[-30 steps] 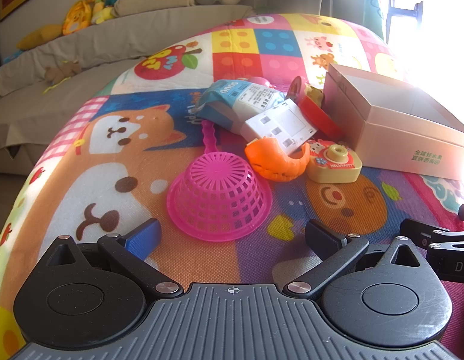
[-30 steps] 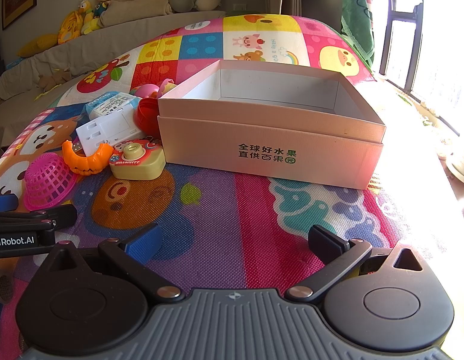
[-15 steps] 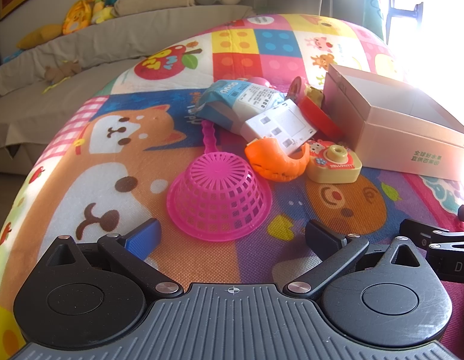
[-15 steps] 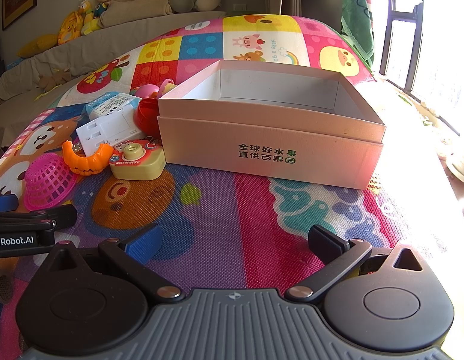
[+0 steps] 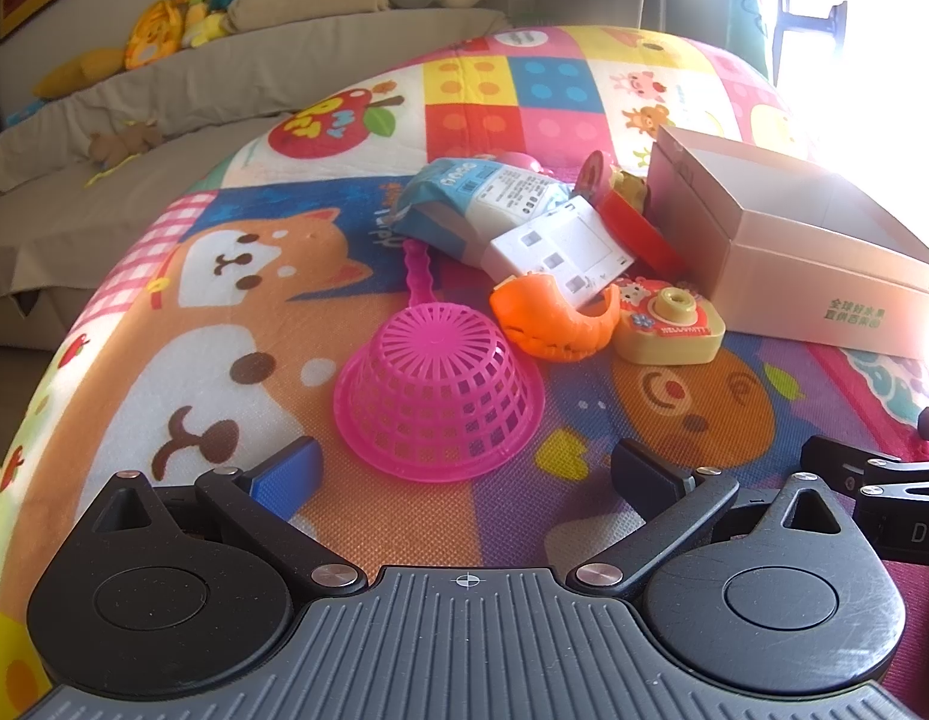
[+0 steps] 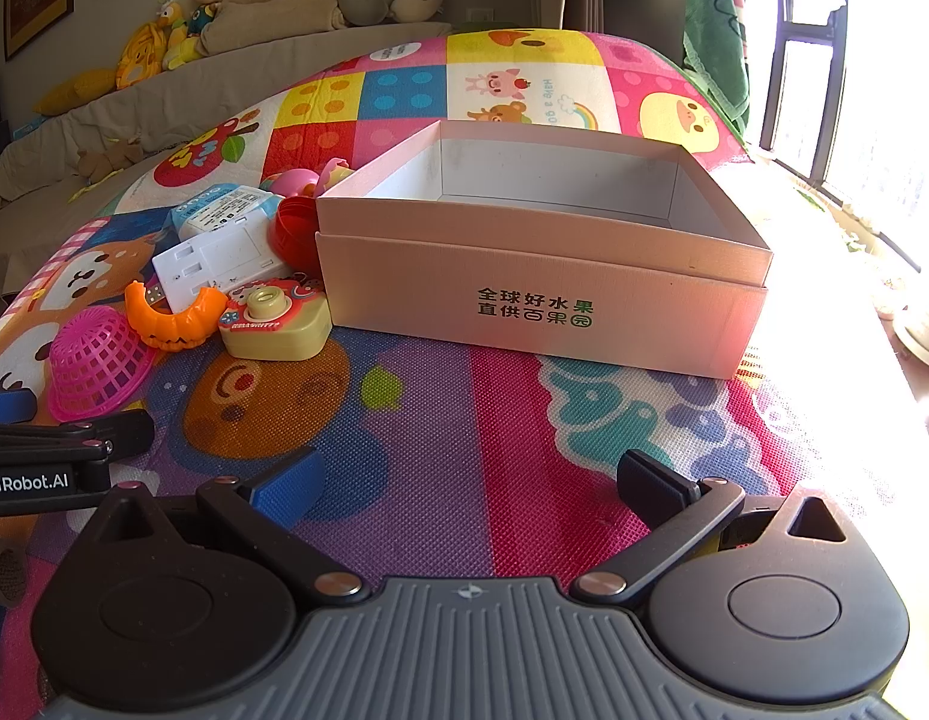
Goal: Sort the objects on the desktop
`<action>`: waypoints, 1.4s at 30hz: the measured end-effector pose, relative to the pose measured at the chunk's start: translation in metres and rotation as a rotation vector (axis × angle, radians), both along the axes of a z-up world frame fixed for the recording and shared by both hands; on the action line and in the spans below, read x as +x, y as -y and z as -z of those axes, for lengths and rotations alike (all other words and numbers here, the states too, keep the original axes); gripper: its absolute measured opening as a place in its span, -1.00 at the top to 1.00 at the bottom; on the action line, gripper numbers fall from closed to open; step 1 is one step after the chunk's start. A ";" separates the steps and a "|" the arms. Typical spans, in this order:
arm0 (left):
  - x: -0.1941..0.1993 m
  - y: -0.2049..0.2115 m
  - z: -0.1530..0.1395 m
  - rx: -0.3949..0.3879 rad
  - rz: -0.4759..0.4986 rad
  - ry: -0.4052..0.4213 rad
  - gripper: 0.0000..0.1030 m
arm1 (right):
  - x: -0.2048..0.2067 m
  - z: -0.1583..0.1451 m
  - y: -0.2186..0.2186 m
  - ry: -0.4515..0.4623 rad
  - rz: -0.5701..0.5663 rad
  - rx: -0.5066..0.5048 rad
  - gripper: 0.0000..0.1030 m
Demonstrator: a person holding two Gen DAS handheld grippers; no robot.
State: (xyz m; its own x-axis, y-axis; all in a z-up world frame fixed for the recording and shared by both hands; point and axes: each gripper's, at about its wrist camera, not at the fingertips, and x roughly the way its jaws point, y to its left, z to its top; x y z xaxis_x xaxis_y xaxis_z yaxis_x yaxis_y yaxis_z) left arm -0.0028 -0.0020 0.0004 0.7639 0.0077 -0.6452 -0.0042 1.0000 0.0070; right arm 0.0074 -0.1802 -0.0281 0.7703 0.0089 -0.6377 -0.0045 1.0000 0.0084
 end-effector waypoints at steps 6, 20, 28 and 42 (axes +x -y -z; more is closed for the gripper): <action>0.004 -0.001 -0.002 0.003 0.005 -0.025 -1.00 | 0.000 -0.001 0.001 -0.001 0.000 -0.002 -1.00; -0.042 -0.031 -0.040 0.031 0.075 0.153 -1.00 | 0.010 -0.009 0.000 -0.102 -0.030 -0.006 -1.00; -0.036 -0.086 -0.040 -0.084 -0.065 0.109 -1.00 | 0.032 -0.028 -0.060 0.043 -0.215 -0.036 -0.83; -0.015 -0.054 -0.025 -0.089 0.049 0.063 -1.00 | 0.018 -0.023 -0.045 -0.034 -0.212 0.014 -0.11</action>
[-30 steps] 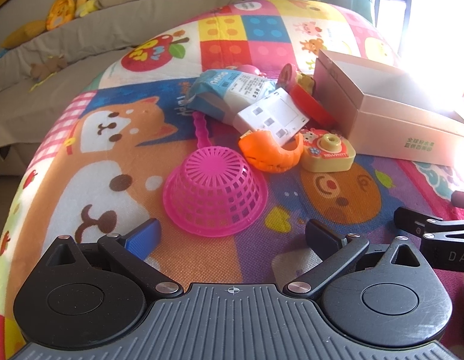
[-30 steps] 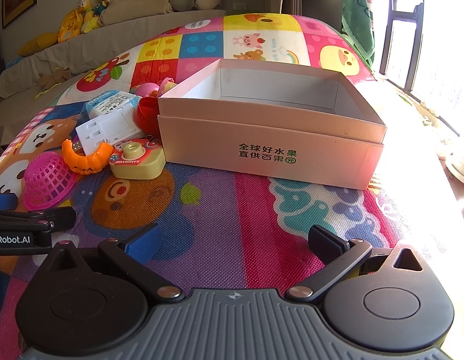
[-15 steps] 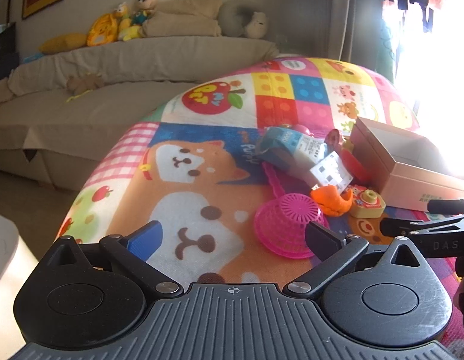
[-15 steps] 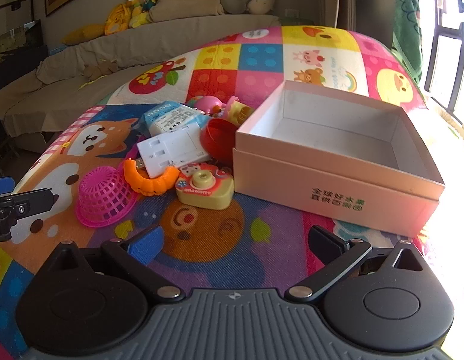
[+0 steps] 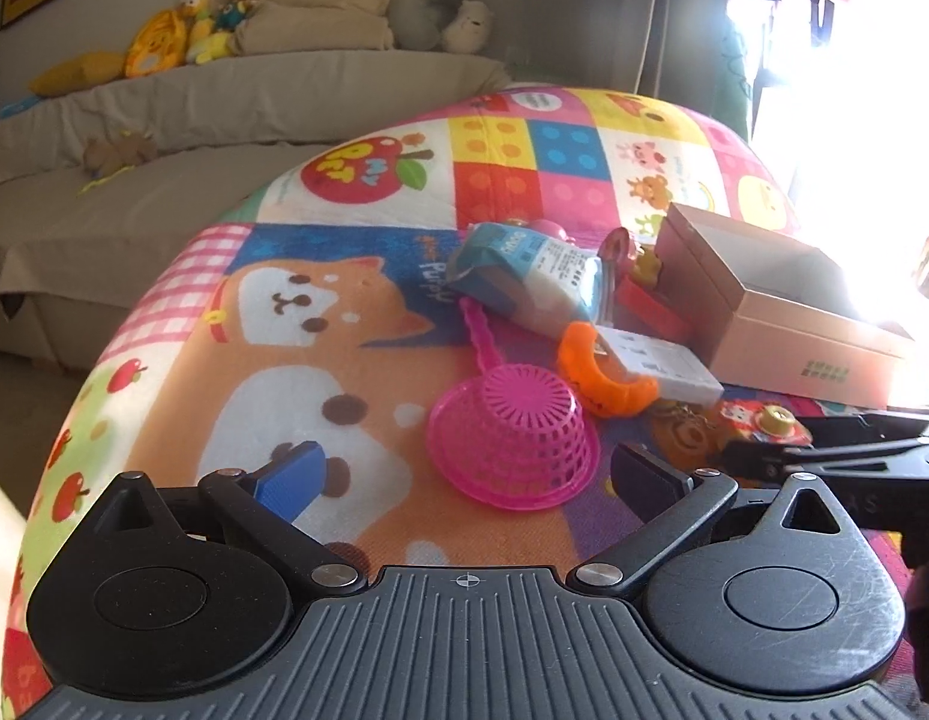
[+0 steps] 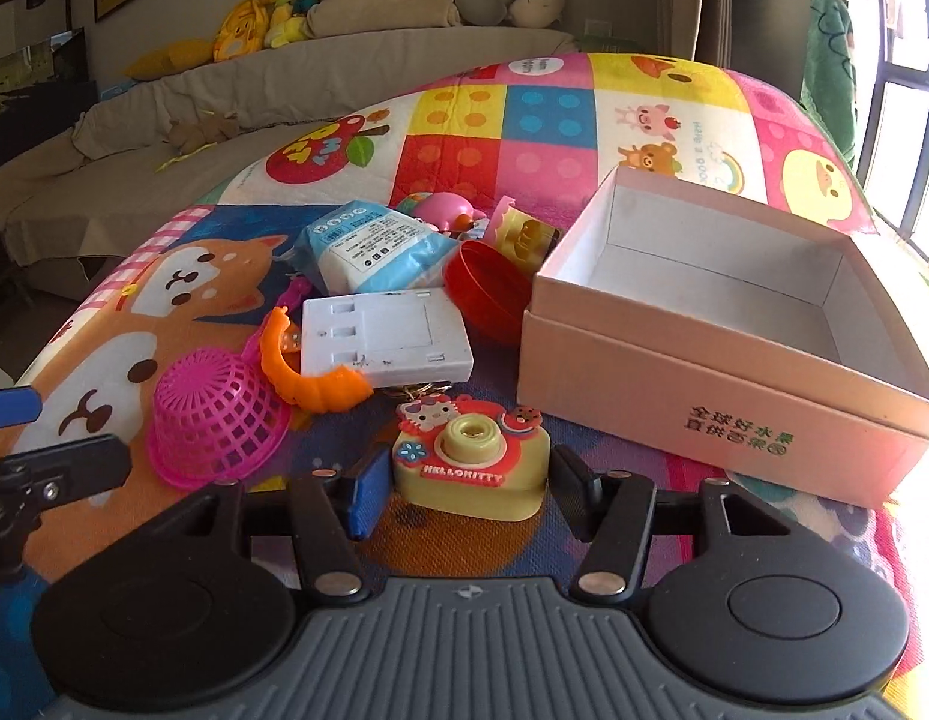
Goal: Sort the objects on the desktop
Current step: 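Move the left tool toward the pink basket while the right tool approaches the Hello Kitty toy, then grasp the pink mesh basket with the left tool while the right tool grasps the Hello Kitty toy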
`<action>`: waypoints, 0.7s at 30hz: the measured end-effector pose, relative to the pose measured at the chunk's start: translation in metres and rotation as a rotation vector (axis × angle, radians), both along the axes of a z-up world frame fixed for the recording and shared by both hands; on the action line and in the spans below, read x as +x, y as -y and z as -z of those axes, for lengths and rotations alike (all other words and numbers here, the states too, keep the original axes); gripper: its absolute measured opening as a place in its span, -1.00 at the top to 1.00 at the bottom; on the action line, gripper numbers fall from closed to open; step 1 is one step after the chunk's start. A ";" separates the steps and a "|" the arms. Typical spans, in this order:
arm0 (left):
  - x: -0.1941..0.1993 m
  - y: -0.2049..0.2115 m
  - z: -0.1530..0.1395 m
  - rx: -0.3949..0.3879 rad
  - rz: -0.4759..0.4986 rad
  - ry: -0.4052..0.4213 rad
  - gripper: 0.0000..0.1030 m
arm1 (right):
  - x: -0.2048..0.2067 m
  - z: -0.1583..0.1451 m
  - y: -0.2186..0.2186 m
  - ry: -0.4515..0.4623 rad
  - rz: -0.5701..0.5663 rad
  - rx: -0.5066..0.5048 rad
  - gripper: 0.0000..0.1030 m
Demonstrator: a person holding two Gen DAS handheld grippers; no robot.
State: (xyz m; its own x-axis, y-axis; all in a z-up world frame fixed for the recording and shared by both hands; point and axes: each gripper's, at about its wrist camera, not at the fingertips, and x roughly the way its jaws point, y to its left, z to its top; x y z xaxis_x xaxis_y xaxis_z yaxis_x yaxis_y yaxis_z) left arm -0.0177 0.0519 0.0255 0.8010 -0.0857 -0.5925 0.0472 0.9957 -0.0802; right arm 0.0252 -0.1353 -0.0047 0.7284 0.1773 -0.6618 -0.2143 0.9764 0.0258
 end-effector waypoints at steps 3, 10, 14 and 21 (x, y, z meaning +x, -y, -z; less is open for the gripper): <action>0.022 0.017 0.009 0.048 0.012 -0.032 -1.00 | -0.035 -0.001 0.015 -0.001 -0.014 -0.030 -0.11; 0.048 0.030 0.018 0.114 0.000 -0.088 -0.71 | -0.081 -0.001 0.034 -0.014 -0.067 -0.078 -0.11; 0.033 0.028 0.014 0.133 0.014 -0.080 -0.70 | -0.082 -0.001 0.039 0.013 -0.037 -0.069 -0.40; -0.027 0.028 0.012 0.101 0.167 -0.118 -0.73 | -0.066 -0.002 0.036 0.029 -0.025 -0.028 -0.57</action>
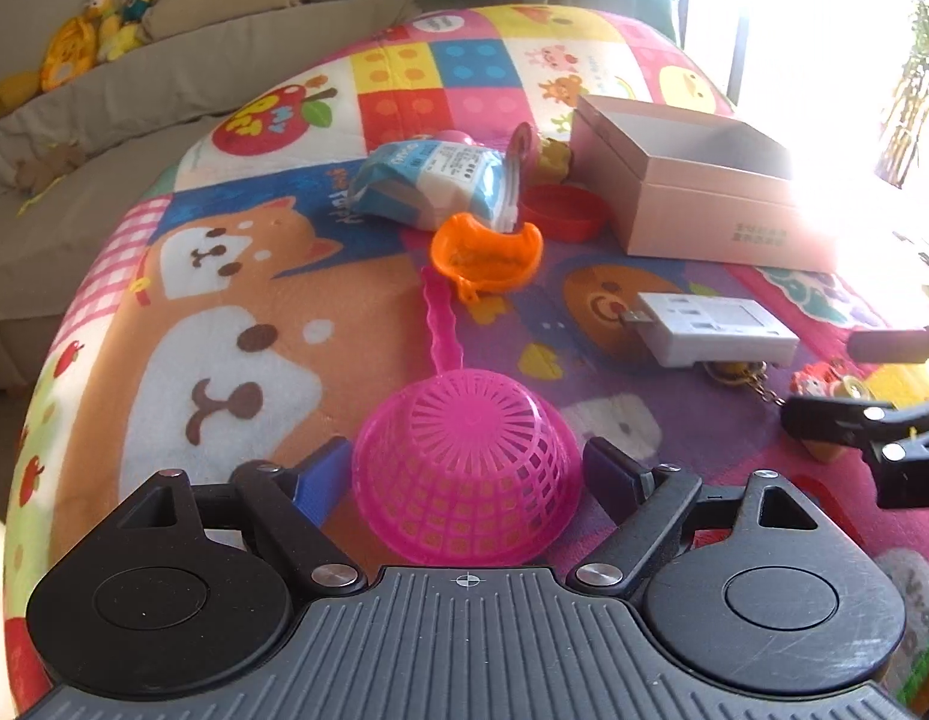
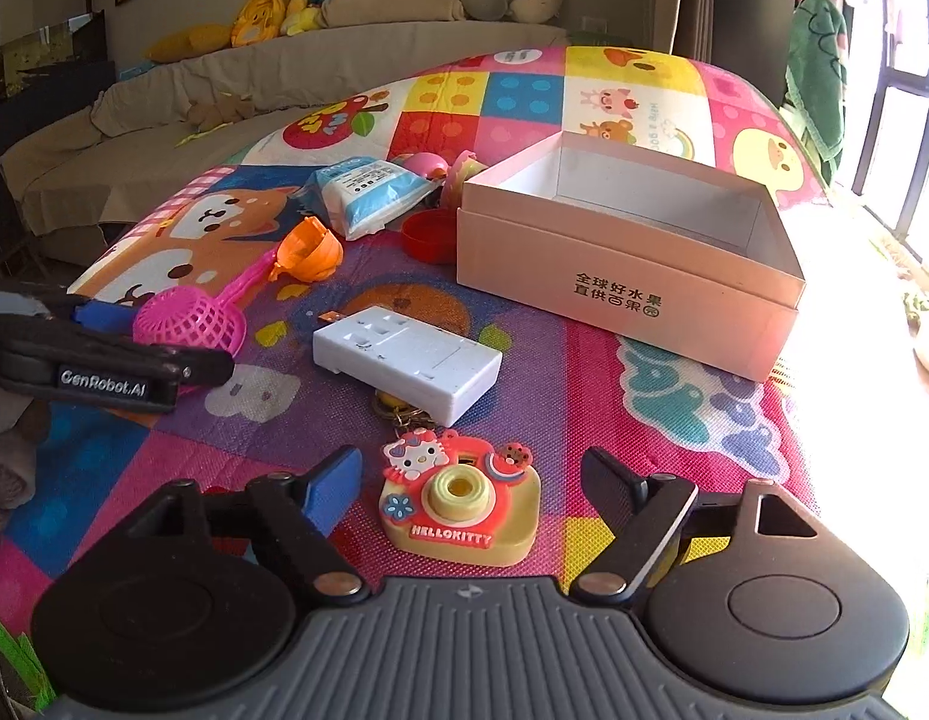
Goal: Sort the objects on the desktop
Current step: 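Grasp the pink mesh basket with the left tool while the right tool grasps the Hello Kitty toy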
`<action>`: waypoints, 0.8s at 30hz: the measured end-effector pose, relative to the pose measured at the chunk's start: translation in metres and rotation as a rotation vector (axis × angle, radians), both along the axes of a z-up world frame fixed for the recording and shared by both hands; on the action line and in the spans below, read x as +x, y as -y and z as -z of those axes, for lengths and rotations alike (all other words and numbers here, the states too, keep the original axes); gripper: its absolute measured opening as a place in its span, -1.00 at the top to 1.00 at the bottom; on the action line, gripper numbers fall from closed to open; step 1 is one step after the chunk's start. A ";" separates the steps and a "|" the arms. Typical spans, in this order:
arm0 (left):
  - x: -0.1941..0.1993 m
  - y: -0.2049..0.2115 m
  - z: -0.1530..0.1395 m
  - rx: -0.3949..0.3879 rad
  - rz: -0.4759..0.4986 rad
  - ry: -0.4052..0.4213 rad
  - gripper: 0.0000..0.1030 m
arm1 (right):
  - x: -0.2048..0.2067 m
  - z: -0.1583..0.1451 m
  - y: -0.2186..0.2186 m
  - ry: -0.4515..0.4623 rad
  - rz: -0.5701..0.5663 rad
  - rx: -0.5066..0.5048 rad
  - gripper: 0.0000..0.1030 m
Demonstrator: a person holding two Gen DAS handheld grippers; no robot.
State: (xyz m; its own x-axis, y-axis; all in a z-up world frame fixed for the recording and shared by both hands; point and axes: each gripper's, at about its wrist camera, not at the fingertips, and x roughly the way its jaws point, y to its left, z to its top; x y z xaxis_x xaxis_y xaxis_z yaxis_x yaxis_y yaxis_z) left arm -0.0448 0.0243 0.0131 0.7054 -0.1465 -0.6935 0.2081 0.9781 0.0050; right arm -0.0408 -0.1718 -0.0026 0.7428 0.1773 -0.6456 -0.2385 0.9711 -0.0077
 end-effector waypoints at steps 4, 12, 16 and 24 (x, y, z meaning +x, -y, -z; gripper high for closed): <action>-0.012 -0.004 -0.001 -0.018 -0.019 -0.001 -0.85 | 0.022 -0.005 -0.012 0.048 -0.050 0.003 -0.67; -0.019 -0.017 -0.008 -0.033 -0.069 0.017 -0.93 | 0.063 0.005 -0.040 -0.017 -0.158 -0.093 -0.51; -0.020 -0.019 -0.005 -0.040 -0.075 0.002 -0.93 | 0.064 -0.006 -0.033 -0.037 -0.147 -0.029 -0.09; -0.017 -0.006 -0.004 -0.044 -0.048 -0.004 -0.94 | 0.070 -0.022 0.003 -0.019 -0.031 0.027 -0.08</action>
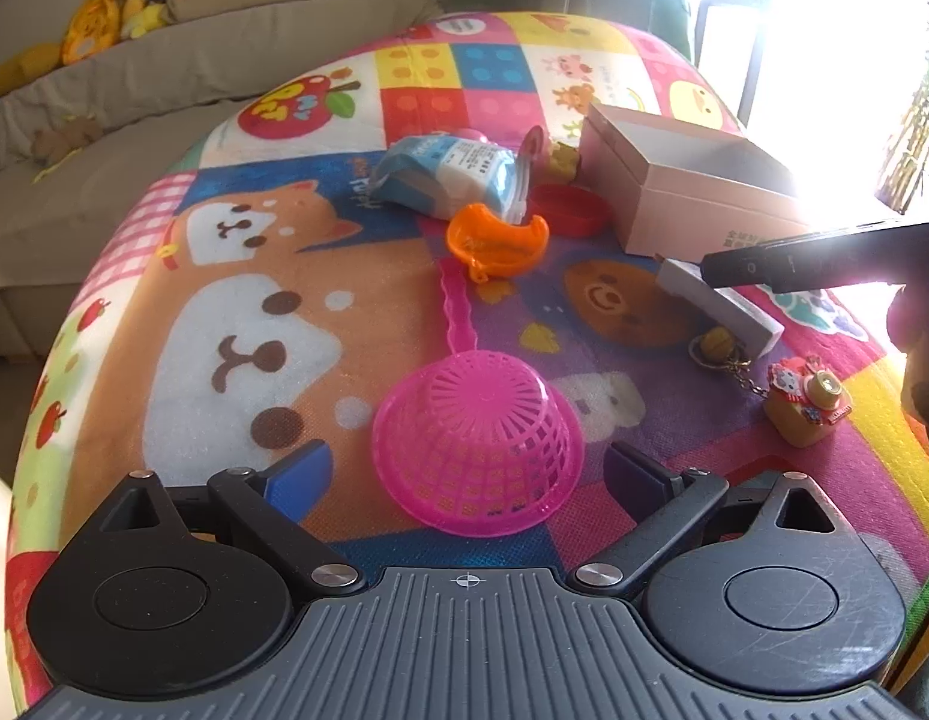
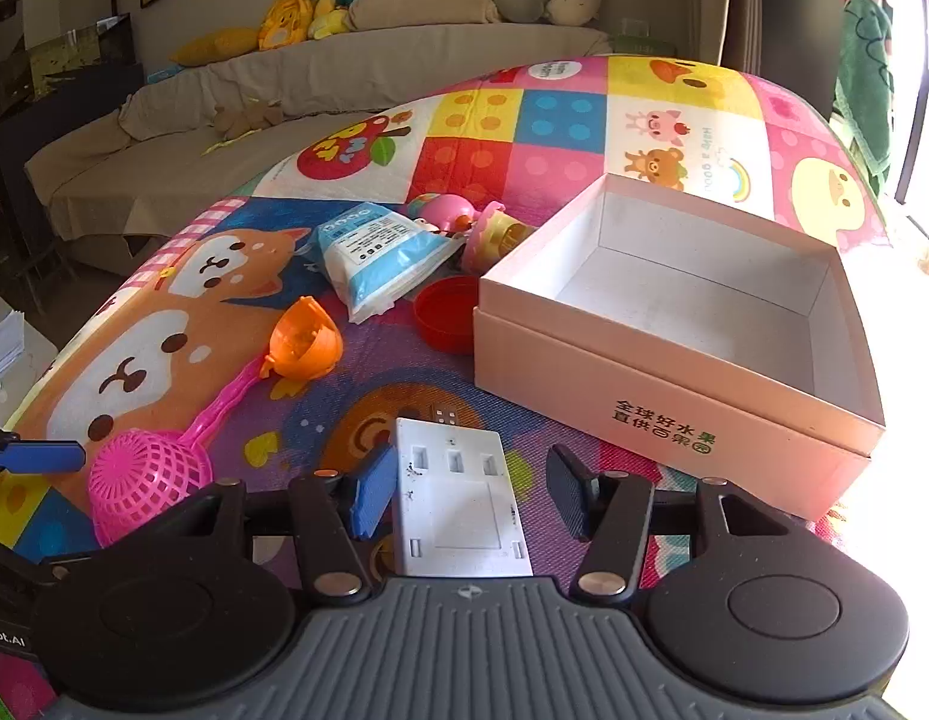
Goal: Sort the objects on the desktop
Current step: 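Grasp the pink mesh basket with the left tool while the right tool grasps the Hello Kitty toy, then lift both held toys into the pink box and open both tools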
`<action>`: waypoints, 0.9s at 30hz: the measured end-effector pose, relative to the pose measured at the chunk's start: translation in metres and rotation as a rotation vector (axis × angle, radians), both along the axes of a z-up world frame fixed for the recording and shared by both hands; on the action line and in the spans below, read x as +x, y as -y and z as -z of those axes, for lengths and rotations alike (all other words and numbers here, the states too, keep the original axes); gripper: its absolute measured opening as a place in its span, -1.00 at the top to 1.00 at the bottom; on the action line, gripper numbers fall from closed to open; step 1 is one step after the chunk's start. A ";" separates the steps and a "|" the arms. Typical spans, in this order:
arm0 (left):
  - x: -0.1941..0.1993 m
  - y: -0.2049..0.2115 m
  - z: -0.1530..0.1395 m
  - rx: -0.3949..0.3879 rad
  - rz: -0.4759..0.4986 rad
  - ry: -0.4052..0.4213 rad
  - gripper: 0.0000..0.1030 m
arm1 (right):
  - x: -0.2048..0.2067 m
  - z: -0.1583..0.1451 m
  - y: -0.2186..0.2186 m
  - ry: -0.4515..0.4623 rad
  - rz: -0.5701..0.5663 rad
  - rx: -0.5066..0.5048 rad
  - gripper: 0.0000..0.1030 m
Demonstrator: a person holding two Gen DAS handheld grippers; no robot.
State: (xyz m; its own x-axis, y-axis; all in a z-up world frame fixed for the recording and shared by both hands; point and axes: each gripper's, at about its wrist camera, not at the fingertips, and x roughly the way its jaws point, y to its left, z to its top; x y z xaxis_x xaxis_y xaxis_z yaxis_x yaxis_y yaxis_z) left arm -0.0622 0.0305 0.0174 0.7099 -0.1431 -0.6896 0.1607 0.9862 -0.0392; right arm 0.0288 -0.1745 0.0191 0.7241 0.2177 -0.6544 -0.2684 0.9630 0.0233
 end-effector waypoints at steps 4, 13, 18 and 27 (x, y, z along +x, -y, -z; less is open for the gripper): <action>0.001 0.009 -0.002 0.011 0.015 0.001 -0.94 | 0.003 -0.002 0.020 0.017 0.086 -0.018 -0.08; 0.005 0.028 -0.019 0.042 0.042 0.056 -0.94 | -0.029 -0.002 0.055 0.051 0.090 0.103 -0.71; 0.012 0.028 -0.016 0.053 0.012 0.049 -0.95 | -0.055 0.018 0.031 -0.028 -0.018 0.110 -0.79; 0.017 0.023 0.002 0.085 -0.052 0.010 -0.93 | -0.073 0.023 0.009 -0.063 -0.031 -0.009 -0.12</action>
